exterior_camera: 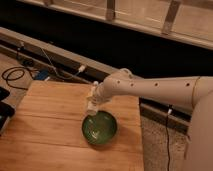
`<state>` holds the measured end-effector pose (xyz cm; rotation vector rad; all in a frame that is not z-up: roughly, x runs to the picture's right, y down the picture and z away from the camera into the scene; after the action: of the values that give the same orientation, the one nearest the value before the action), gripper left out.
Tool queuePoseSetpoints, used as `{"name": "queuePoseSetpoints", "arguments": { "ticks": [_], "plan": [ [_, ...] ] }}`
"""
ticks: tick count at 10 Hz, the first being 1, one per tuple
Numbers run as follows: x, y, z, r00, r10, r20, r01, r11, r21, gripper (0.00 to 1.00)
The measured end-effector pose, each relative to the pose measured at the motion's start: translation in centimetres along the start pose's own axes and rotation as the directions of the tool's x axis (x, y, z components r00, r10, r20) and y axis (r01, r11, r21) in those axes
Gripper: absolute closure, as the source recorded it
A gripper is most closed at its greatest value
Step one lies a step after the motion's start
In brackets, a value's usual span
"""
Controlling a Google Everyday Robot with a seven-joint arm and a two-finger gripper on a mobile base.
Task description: Place the bottle in the ceramic bowl
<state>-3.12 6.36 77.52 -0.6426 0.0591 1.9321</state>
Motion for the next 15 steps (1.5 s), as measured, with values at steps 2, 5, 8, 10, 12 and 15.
{"name": "queuePoseSetpoints", "arguments": {
  "ticks": [2, 5, 8, 10, 12, 15],
  "plan": [
    [0.4, -3.2, -1.7, 0.999, 0.044, 0.029, -0.044, 0.999, 0.011, 1.00],
    [3.6, -5.7, -1.9, 0.997, 0.074, 0.029, -0.073, 0.997, -0.011, 1.00],
    [8.2, -3.6, 0.4, 0.998, 0.059, -0.009, -0.059, 0.997, -0.042, 1.00],
    [11.1, -1.2, 2.6, 0.997, 0.047, -0.065, -0.051, 0.997, -0.053, 1.00],
    [11.8, -0.9, 3.1, 0.996, 0.049, -0.078, -0.053, 0.997, -0.051, 0.86],
    [11.7, -0.9, 3.1, 0.996, 0.049, -0.077, -0.054, 0.997, -0.051, 0.57]
  ]
}}
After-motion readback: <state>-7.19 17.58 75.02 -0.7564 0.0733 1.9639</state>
